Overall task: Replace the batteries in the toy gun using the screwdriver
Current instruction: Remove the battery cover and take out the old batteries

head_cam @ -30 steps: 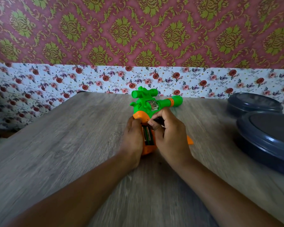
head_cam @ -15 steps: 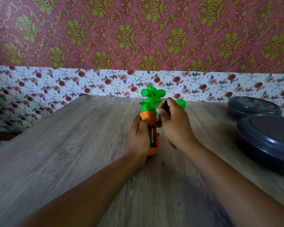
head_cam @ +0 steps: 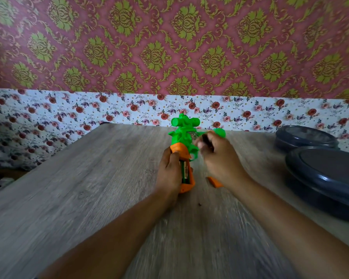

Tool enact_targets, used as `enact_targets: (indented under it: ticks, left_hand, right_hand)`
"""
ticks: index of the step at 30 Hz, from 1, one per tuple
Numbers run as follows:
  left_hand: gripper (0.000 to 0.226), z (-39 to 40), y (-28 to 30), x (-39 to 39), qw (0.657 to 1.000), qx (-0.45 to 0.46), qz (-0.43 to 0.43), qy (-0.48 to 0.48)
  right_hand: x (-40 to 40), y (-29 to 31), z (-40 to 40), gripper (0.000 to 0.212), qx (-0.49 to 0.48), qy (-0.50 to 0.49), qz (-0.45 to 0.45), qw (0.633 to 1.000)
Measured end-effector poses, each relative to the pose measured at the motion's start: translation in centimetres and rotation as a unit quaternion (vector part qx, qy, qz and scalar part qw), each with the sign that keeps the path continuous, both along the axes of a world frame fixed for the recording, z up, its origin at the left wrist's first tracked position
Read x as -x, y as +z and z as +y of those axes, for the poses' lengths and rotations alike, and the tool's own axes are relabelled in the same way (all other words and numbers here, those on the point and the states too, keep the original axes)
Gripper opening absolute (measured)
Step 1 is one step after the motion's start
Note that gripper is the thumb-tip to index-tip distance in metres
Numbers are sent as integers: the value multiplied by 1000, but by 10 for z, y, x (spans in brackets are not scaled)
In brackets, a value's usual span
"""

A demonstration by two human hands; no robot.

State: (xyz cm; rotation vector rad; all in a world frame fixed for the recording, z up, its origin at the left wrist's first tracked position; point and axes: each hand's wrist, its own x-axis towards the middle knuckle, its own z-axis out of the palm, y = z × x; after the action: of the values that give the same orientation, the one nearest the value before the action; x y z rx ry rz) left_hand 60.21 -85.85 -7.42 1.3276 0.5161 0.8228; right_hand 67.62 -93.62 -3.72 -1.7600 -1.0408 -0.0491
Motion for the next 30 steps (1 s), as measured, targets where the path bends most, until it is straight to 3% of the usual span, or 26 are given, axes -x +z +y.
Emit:
enact_targets:
  ticks: [5,13,21,25,30]
  left_hand:
    - [23,-1,-1,-1,999,-25,10,24]
    - [23,0,-3,-3,999,-30,-3,20]
    - [26,1,-2,-3,1000,-14,0,28]
    - [24,1,-1,-1,1000,-1,-13,11]
    - [24,2,-3,-3,1000,11,-1,6]
  right_hand:
    - [7,-31,-3,18,62,-34,-126,990]
    - [-1,-32,3,29,101,-13,-164,981]
    - [3,-35,4,24,136,-10,-206,969]
    - [0,-37,6,12,53,-31,-175,983]
    - [-2,-22,-3,16,-34,-50,-159,985]
